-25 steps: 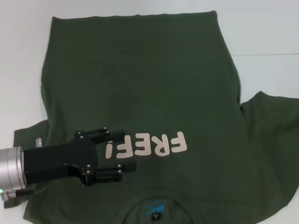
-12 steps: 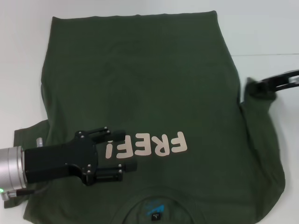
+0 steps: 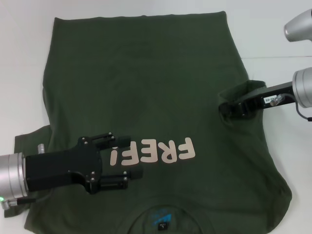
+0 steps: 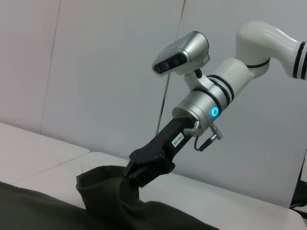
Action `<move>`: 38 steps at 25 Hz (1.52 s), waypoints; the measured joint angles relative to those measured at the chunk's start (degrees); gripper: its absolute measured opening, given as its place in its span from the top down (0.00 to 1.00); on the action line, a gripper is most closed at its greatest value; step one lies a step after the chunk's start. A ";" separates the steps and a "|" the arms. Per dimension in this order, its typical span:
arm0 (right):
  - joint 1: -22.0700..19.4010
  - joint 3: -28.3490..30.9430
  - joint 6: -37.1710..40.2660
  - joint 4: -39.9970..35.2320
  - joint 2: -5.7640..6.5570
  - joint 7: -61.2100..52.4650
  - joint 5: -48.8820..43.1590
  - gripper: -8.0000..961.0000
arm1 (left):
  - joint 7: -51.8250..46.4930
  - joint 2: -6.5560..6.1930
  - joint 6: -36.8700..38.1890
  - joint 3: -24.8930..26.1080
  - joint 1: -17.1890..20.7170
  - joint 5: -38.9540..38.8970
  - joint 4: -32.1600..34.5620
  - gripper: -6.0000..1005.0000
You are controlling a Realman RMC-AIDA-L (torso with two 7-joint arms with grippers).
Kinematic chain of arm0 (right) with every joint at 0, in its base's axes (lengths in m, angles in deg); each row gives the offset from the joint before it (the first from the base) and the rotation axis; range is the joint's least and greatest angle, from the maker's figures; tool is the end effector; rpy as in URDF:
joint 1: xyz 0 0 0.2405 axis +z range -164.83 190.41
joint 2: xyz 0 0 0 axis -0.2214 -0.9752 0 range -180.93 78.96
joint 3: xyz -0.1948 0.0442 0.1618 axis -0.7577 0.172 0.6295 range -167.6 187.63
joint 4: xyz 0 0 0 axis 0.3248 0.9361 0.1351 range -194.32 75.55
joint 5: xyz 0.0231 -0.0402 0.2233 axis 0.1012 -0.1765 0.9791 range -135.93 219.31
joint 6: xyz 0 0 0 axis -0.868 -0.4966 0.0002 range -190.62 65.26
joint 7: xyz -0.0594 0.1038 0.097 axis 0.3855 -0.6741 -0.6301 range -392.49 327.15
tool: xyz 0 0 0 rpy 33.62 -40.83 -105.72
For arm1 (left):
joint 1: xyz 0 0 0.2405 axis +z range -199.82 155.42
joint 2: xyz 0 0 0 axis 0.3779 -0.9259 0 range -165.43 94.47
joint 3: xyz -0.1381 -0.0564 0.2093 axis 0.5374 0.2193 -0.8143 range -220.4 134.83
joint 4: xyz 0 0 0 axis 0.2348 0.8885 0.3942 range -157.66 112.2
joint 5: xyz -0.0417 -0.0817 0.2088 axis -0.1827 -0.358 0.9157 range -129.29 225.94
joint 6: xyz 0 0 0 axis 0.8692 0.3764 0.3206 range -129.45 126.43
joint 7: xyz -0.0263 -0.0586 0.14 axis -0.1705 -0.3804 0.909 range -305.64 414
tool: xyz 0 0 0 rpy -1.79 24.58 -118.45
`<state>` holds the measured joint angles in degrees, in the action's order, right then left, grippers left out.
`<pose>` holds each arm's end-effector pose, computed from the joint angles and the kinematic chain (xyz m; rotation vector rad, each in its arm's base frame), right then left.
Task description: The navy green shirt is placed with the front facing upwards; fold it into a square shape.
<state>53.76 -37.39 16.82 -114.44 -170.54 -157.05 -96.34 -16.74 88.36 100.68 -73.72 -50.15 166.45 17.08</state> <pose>0.2195 0.4232 0.0166 -2.5516 1.0671 0.1370 -0.2580 0.3069 -0.0179 -2.7817 -0.4699 -0.9309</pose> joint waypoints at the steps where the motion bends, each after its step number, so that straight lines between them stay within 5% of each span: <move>1: 0.04 -0.21 -0.56 0.58 -0.05 0.13 0.00 0.99 | 0.03 0.00 -0.03 0.00 0.00 0.00 0.00 0.17; 34: 3.16 -7.37 -6.26 11.92 -0.10 1.81 2.81 0.99 | 0.73 -0.08 -1.55 0.09 0.00 0.00 -0.68 0.17; 38: 2.99 -7.24 -5.80 11.91 -0.07 2.30 3.04 0.74 | 0.78 -0.11 -1.56 0.09 0.00 0.00 -0.70 0.17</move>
<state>56.76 -44.63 11.02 -102.53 -170.61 -154.75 -93.30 -15.96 88.25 99.12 -73.63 -50.15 166.45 16.38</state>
